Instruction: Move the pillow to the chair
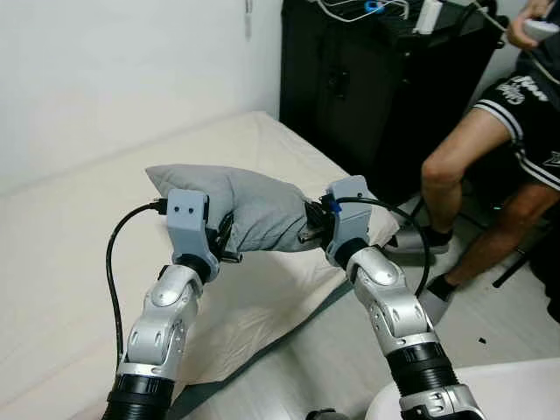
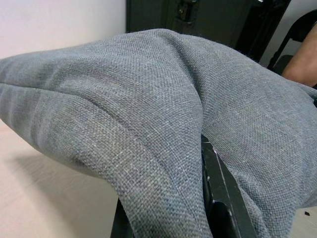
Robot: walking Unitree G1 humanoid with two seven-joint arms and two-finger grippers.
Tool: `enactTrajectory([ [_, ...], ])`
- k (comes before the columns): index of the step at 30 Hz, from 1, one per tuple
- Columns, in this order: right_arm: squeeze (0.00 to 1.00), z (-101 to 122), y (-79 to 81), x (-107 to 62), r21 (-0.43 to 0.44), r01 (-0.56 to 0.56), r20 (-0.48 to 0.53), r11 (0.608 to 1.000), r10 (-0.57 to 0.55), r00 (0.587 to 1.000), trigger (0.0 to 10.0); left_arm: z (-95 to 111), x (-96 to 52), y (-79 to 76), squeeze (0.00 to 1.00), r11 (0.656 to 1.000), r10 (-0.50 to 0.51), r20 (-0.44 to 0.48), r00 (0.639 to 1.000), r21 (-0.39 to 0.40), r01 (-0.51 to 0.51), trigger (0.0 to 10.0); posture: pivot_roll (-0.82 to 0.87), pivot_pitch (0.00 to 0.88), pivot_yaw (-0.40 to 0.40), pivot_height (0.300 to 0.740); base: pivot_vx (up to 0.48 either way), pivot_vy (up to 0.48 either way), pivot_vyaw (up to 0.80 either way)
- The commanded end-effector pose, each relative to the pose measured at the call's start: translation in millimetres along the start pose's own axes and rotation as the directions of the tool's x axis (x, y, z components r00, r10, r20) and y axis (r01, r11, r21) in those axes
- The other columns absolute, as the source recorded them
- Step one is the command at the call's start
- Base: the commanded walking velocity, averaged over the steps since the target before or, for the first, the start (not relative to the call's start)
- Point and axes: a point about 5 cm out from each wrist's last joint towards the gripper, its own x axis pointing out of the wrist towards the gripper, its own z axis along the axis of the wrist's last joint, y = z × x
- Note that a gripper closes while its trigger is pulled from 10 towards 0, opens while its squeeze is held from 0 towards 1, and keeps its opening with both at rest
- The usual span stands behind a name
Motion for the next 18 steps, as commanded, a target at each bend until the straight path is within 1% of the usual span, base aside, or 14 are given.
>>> enactTrajectory([
  [1, 0.00, 5.2, -10.1, -2.4, 0.008, 0.056, 0.026, 0.998, -0.056, 0.998, 10.0, 7.0, -2.6, 15.8, 0.00, 0.997, 0.078, 0.022, 0.997, 0.017, -0.078, 10.0, 0.00, 0.108, 0.002, 0.740, 0.000, 0.000, 0.00],
  [4, 0.00, 5.1, -10.1, -2.4, 0.008, 0.056, 0.026, 0.998, -0.056, 0.998, 10.0, 6.8, -2.5, 15.8, 0.00, 0.997, 0.077, 0.020, 0.997, 0.016, -0.077, 10.0, 0.00, 0.108, 0.002, 0.740, 0.000, 0.000, 0.00],
  [5, 0.00, 4.7, -9.9, -2.7, 0.009, 0.056, 0.025, 0.998, -0.056, 0.998, 10.0, 6.5, -2.6, 15.8, 0.00, 0.997, 0.075, 0.017, 0.997, 0.015, -0.075, 10.0, 0.00, 0.107, 0.002, 0.740, 0.000, 0.352, 0.00],
  [14, 0.00, 4.6, -10.3, -2.8, 0.007, 0.056, 0.025, 0.998, -0.056, 0.998, 10.0, 6.3, -2.5, 14.9, 0.00, 0.997, 0.070, 0.016, 0.997, 0.011, -0.070, 10.0, 0.00, 0.103, 0.001, 0.740, 0.000, 0.480, 0.00],
  [18, 0.00, 4.7, -10.2, -2.8, 0.007, 0.055, 0.026, 0.998, -0.055, 0.998, 10.0, 7.1, -2.4, 14.5, 0.00, 0.998, 0.067, 0.024, 0.997, 0.014, -0.067, 10.0, 0.00, 0.100, 0.002, 0.740, 0.000, 0.000, 0.00],
])
